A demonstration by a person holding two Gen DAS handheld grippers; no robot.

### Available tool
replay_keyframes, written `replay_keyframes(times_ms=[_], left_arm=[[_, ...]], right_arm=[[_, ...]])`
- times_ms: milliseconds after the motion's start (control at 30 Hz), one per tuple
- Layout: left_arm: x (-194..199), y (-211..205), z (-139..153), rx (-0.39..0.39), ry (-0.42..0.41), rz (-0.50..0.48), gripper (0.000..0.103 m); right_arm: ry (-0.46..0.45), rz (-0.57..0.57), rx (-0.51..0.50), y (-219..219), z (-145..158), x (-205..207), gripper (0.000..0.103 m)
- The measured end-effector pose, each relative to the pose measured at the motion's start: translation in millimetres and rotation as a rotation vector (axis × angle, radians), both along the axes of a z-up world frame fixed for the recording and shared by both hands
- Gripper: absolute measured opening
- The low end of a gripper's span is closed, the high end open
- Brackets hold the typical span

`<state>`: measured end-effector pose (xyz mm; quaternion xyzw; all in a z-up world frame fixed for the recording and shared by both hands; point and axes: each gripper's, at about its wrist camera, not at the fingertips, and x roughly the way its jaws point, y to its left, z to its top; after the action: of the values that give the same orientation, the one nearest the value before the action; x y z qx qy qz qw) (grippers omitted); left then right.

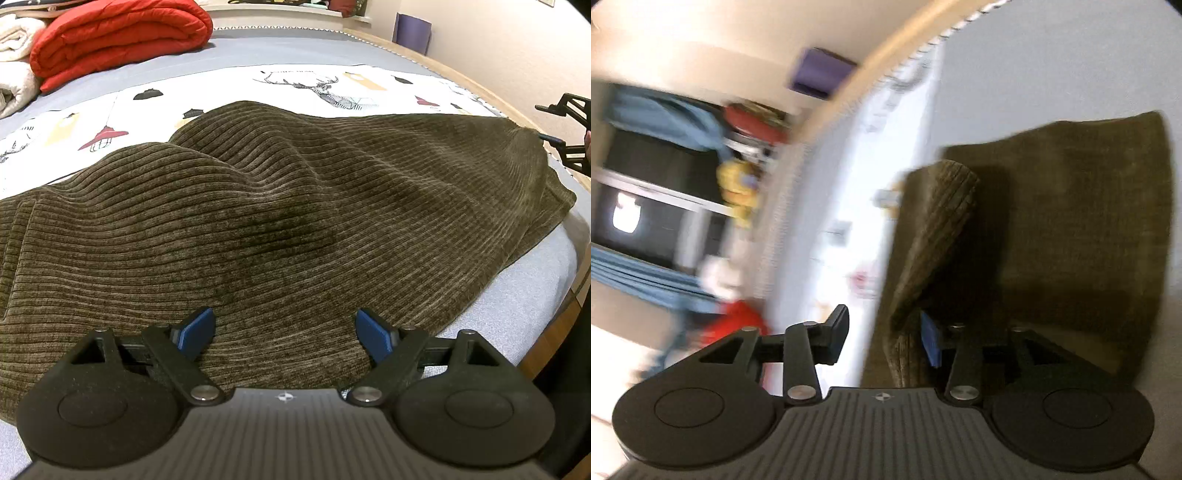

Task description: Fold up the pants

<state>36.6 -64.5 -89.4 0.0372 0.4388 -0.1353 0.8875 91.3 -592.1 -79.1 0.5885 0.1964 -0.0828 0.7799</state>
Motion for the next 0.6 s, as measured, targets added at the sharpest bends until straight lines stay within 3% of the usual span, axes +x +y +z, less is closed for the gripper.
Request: replay_keyframes(times_ms=[33, 100, 167, 200, 267, 433, 533, 600], left_arm=[[0, 0, 0, 0.000, 0.001, 0.001, 0.088], [0, -1, 0, 0.003, 0.001, 0.002, 0.088], [0, -1, 0, 0.002, -0.001, 0.001, 0.088], [0, -1, 0, 0.001, -0.001, 0.000, 0.088], [0, 0, 0, 0.000, -0.001, -0.001, 0.088], [0, 0, -1, 0.001, -0.002, -0.001, 0.088], [0, 0, -1, 0.002, 0.000, -0.001, 0.088], [0, -1, 0, 0.001, 0.001, -0.001, 0.088]], right_arm=[[0.054, 0.009, -0.032, 2, 0, 2, 0.045], [0.247, 0.014, -0.075, 4, -9, 7, 0.047], [0.419, -0.004, -0.020, 4, -27, 4, 0.046], [0.419, -0.034, 0.030, 1, -32, -1, 0.038], [0.424, -0.031, 0.025, 3, -27, -2, 0.038], [0.428, -0.030, 0.021, 20, -17, -3, 0.047], [0.443, 0.052, 0.086, 34, -28, 6, 0.048], [0.446, 0.096, 0.069, 38, -29, 14, 0.049]])
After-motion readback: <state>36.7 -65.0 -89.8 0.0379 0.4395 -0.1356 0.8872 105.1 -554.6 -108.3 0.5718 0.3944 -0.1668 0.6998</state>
